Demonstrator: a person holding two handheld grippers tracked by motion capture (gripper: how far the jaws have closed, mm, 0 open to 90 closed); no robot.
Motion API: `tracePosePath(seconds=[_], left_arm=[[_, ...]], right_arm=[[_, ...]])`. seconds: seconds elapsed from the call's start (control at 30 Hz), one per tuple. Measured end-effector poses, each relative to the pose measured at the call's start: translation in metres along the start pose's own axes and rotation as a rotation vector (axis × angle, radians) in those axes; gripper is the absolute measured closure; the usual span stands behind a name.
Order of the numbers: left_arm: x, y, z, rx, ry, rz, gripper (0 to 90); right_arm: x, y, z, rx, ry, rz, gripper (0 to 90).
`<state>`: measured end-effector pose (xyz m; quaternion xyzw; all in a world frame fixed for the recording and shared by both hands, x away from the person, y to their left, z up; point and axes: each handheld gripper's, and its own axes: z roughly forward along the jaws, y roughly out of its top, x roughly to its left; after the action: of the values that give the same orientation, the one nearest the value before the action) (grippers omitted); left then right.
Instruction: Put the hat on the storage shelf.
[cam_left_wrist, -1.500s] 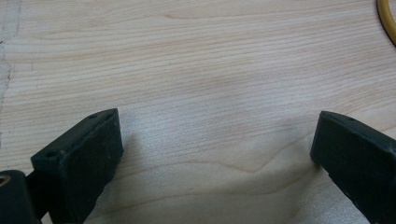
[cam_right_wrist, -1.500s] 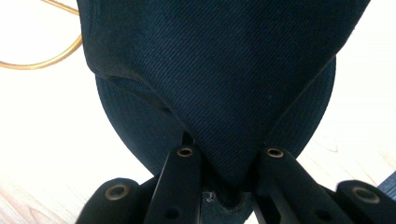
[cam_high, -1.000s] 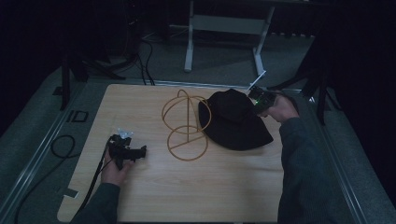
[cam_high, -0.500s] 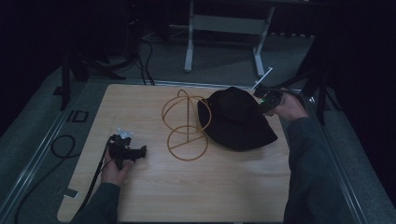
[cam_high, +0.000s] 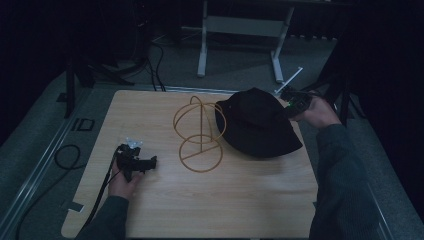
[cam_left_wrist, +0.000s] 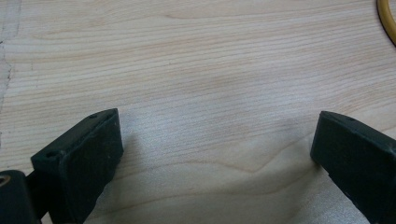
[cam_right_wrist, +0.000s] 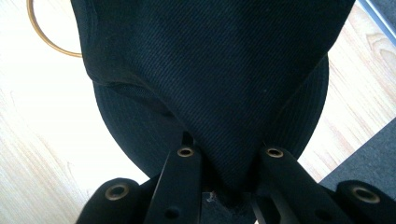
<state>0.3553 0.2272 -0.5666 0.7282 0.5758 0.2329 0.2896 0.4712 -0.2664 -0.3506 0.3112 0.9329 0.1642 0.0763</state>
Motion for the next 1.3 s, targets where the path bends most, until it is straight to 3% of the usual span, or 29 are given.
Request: tracePosePath(seconds=[0.37, 0.83, 1.3], left_arm=[[0.0, 0.0, 0.0, 0.0, 0.0, 0.0, 2.5], [0.0, 0.0, 0.0, 0.002, 0.0, 0.0, 2.5], [0.0, 0.0, 0.0, 0.001, 0.0, -0.002, 2.5]], right_arm=[[-0.003, -0.003, -0.011, -0.03, -0.006, 0.009, 84.6], [-0.007, -0.009, -0.039, -0.095, -0.021, 0.018, 84.6], [-0.003, -0.003, -0.057, -0.115, -0.016, -0.006, 84.6]])
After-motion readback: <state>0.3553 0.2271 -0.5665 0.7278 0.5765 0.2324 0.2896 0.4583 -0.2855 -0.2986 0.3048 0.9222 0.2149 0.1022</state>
